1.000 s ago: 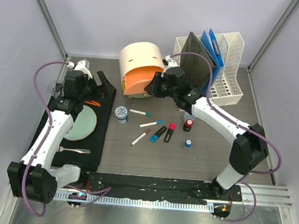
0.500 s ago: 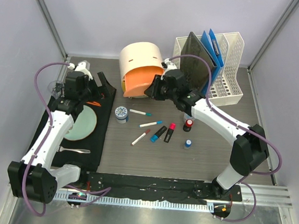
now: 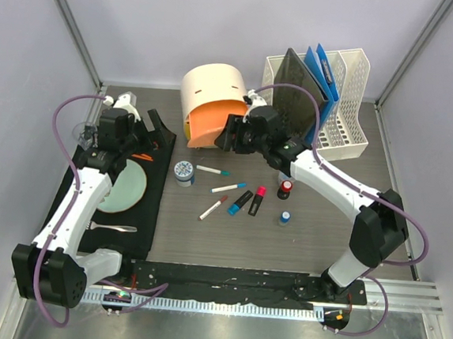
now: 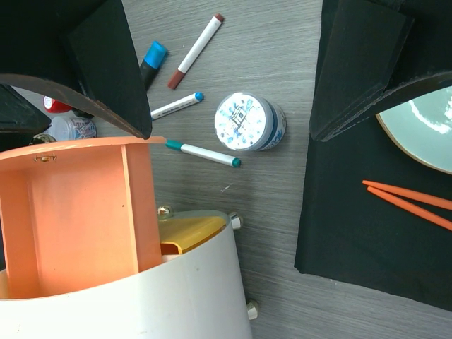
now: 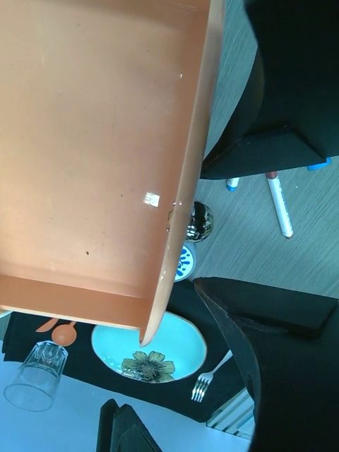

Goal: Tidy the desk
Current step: Open the drawer in the storage box, then pick up the stationery from the center of the board.

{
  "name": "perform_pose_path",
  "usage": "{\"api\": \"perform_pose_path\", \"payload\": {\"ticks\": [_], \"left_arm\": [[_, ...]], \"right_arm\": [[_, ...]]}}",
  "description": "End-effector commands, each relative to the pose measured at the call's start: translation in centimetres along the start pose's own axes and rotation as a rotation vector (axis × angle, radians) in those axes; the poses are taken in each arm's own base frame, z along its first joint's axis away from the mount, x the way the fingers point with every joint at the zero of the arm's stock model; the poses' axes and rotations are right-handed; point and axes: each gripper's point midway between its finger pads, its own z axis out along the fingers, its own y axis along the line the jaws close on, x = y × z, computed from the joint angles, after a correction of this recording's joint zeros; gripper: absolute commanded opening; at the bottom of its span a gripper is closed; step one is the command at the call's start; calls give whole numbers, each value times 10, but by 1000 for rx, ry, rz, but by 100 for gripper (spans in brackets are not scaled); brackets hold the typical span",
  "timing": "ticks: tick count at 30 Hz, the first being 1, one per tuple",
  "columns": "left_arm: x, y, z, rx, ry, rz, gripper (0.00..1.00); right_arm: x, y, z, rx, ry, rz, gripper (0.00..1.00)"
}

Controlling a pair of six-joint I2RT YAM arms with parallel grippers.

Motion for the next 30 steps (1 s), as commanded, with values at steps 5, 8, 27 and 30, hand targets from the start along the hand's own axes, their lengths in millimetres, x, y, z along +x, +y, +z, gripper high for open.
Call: {"api": "perform_pose_path", "payload": {"ticks": [5,8,27,30], "left_arm": [[-8,-6,-8,14,-15,16,100],[-14,-6,-11,0,-29,27,100],[-21,-2,-31,-33,-69,36,100],[-21,1,-30,-51,-69,40,100]], "right_arm": [[-27,28,-52,-70,-80,-64,77],[-18,29,-68,-91,-58,-91,82],[45,-51,-123,194,-26,-4,85],[64,-61,-117,217,18,21,81]]}}
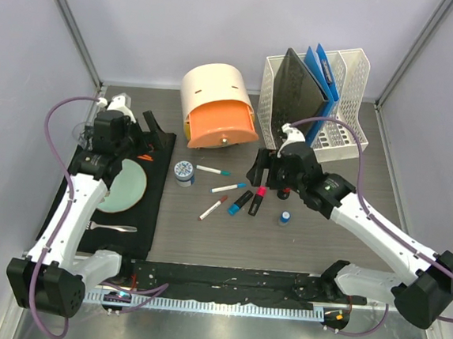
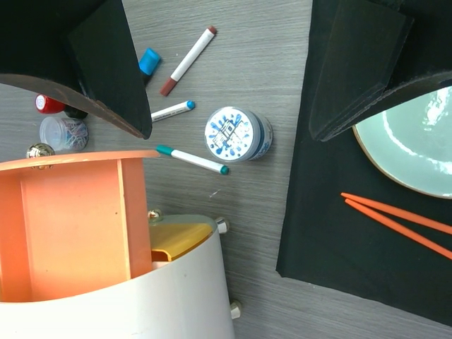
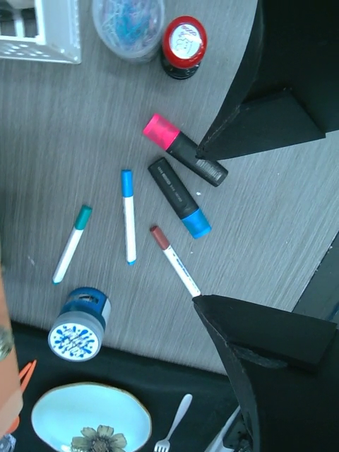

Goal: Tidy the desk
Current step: Pick up the stationery from the center of the board.

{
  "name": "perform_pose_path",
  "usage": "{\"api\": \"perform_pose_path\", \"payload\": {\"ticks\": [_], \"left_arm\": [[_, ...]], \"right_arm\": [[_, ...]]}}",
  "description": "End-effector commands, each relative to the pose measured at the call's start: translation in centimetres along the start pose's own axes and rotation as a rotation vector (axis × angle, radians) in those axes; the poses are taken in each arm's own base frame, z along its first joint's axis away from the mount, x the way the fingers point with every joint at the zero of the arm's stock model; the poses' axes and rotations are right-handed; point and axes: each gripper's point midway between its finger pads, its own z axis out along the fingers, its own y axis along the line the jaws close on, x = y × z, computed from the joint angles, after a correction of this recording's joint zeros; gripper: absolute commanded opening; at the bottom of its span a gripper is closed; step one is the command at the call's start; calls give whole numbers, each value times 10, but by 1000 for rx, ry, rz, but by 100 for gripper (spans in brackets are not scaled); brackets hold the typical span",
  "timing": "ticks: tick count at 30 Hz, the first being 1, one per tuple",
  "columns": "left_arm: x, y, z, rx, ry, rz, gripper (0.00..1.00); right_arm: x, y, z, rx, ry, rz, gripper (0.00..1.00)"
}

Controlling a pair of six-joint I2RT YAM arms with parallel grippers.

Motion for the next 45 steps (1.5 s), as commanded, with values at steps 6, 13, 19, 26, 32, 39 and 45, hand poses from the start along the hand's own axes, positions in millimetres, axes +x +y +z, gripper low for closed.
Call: {"api": "perform_pose_path", "payload": {"ticks": [6,13,19,26,32,39,45], "left_arm": [[-18,-3,-6,-12,-44,33,100],[-20,0,-6,-25,-48,29,100],[-22,0,-7,-33,-53,33,100],[-21,-1,-7,-30,-50,34,100],[-19,2,-8,-40,-50,41,100],[-17,7,-8,-55,-44,54,100],[-15,8,-7,-61,-35,62,100]], "right_arm": [[38,-22,17,83,72,74,72],[61,-47,32,211,122,75,63],[74,-69,38,354,131,38,67],[82,-56,49,347,125,80,86],[98,-61,59,395,153,115,92],[101,-69,60,450,143,88,97],[116,-65,76,430,215,59,69]]}}
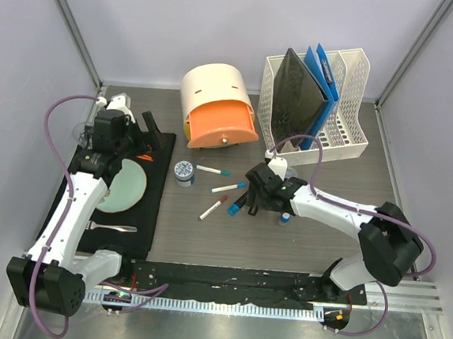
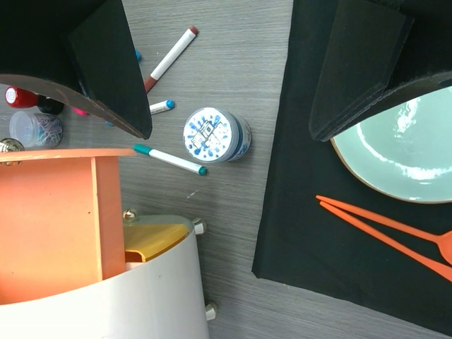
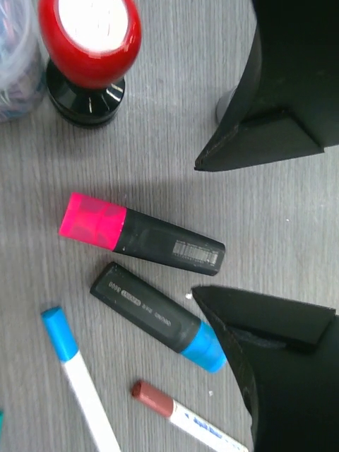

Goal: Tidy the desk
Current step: Pick up the stationery from the center of the board.

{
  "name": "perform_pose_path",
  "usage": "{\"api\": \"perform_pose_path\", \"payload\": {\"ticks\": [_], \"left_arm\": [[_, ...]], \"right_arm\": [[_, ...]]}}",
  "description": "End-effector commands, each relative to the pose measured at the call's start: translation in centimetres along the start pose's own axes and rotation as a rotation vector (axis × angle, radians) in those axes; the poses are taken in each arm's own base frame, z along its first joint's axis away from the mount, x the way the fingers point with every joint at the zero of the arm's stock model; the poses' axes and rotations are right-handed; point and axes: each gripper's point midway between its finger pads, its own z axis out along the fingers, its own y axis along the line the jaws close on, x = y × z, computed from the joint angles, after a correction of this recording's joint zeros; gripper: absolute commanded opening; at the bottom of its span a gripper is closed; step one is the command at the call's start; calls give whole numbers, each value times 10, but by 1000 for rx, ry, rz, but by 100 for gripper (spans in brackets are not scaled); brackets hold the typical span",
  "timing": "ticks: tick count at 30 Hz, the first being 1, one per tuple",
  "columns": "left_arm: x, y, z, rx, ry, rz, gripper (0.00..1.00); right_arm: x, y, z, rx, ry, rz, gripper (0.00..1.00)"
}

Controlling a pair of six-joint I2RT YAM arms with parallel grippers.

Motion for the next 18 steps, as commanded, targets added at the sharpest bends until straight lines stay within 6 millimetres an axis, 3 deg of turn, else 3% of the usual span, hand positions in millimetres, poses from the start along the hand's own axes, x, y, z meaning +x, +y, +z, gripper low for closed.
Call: {"api": "perform_pose_path", "payload": {"ticks": [1,9,18], "left_arm": [[-13,-2,-7,-1,-36,26,100],[-11,0,-8,-8,-31,38,100],[-10,0,-5,-9,-25,36,100]], "right_arm": [[0,12,13,0,11,-12,67],[-2,17,18,0,8,2,57],[8,16,33,32,44,-19,54]]}}
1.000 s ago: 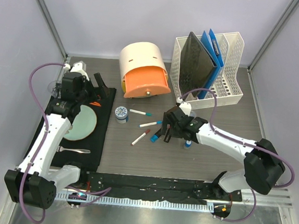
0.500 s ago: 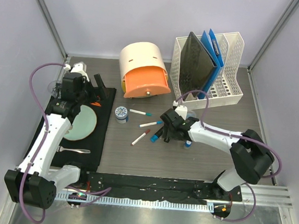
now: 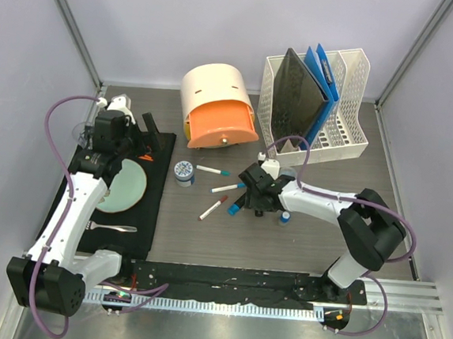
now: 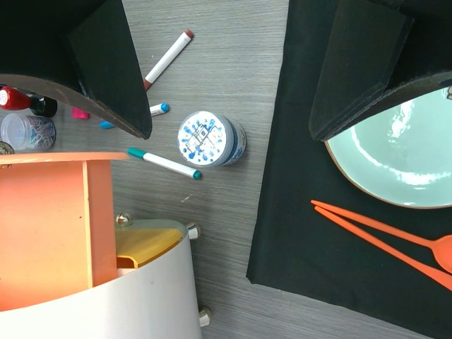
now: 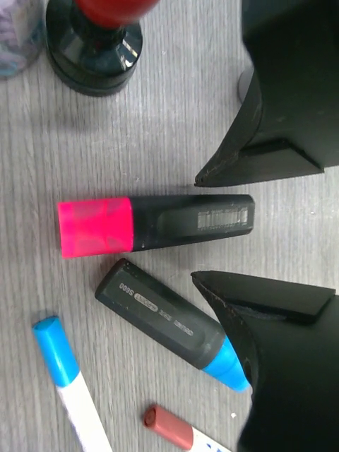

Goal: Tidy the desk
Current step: Pick up the stationery from the center of the board.

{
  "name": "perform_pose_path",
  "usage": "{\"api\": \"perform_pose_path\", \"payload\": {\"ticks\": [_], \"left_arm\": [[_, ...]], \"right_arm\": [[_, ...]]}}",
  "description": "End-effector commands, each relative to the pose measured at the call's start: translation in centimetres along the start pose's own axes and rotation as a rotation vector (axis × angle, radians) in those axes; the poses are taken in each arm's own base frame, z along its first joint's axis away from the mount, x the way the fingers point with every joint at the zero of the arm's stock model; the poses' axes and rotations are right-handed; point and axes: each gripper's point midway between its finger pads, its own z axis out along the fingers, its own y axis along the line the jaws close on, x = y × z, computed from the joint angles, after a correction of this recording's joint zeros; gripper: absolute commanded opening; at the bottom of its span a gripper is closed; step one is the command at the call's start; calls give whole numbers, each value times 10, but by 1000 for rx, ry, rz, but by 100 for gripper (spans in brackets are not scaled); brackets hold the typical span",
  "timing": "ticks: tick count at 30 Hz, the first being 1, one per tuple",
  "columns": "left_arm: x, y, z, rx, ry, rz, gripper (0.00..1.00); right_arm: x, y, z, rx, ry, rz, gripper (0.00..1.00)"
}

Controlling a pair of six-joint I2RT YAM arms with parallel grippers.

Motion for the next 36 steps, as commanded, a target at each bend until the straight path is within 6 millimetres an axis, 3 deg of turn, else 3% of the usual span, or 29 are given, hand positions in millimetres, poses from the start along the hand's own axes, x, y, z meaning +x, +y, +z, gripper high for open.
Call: {"api": "perform_pose_path", "payload": {"ticks": [1,7,11,14,15,16,17,23,28,32,36], "left_arm": [[-14,-3,-5,5,-42,22,100],[-13,-3,-4,4,-40,21,100],[-13,-3,-3,3,-35,19,100],[-14,-3,-4,4,-40,18,100],[-13,-3,-4,5,-38,18,100],[-14,-3,-4,4,-41,19,100],[-13,-3,-4,3,-38,19,100],[-15,-4,-6,6,-40,21,100],[-17,-5,-6,8,-45,19,100],[-16,-5,-3,6,-40,15,100],[-17,-6,-2,8,-41,13,100]], "right_arm": [[-8,9,5,-4,-22,13,54],[-3,6,8,5,-12,22,49],[3,-1,9,28,3,18,29],[10,-4,12,40,23,17,22],[14,-6,14,47,31,13,17],[16,-8,15,51,38,10,5],[18,-8,15,50,47,8,1],[17,-6,9,12,35,13,1],[-13,11,-25,-122,-65,10,1],[-49,27,-76,-280,-188,-36,1],[-70,41,-118,-409,-258,-56,1]]}}
